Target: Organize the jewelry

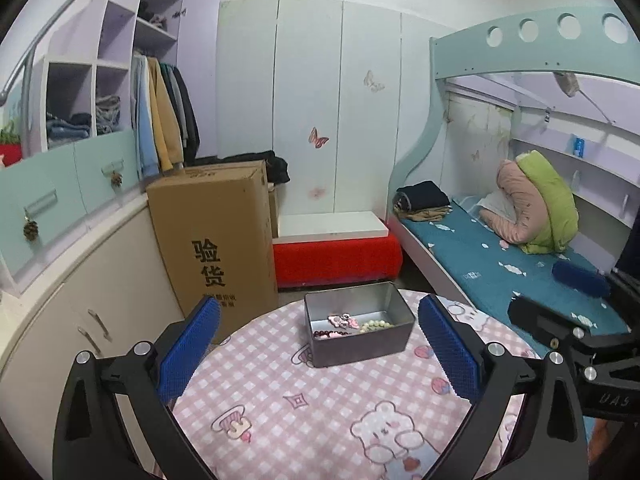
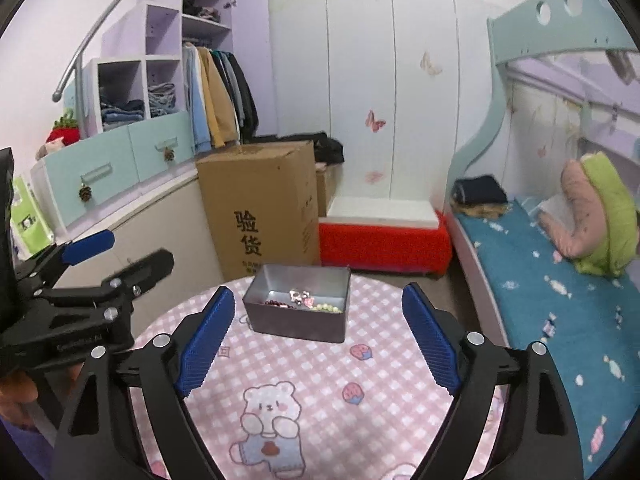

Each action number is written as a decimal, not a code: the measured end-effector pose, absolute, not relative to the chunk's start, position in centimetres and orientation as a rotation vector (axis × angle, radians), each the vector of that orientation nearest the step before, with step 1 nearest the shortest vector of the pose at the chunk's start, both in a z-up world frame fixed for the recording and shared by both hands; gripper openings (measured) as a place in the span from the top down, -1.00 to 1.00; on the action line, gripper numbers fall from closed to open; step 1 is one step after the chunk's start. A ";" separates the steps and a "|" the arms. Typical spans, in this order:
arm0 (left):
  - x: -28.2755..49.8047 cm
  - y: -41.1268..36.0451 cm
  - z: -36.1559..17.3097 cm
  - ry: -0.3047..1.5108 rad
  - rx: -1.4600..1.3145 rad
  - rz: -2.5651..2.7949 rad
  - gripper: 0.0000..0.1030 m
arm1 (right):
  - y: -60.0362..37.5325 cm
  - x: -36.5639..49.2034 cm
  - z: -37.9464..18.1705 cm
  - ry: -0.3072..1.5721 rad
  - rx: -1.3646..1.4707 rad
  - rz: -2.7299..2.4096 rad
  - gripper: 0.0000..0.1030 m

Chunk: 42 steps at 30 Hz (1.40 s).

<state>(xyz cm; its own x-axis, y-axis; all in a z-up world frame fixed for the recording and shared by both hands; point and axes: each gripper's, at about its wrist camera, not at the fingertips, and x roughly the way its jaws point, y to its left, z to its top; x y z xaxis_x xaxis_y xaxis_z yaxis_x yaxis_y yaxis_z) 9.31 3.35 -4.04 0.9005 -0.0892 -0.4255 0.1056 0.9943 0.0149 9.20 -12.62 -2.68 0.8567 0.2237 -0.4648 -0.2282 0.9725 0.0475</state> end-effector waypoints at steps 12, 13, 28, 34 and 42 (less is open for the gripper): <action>2.1 2.9 -1.1 0.317 0.034 -0.073 -0.87 | -11.7 2.4 1.8 0.359 -0.062 0.221 -0.65; 1.6 2.9 -0.9 0.304 0.037 -0.065 -0.87 | -11.7 1.8 2.1 0.347 -0.067 0.216 -0.65; -2.6 1.2 0.6 0.161 0.036 -0.029 -0.87 | -13.6 -2.1 3.5 0.268 -0.029 0.206 -0.69; -2.1 1.0 0.5 0.171 0.038 -0.036 -0.87 | -13.8 -1.8 3.4 0.272 -0.028 0.201 -0.69; -1.5 0.8 0.2 0.178 0.039 -0.036 -0.87 | -13.9 -1.7 3.3 0.275 -0.030 0.198 -0.69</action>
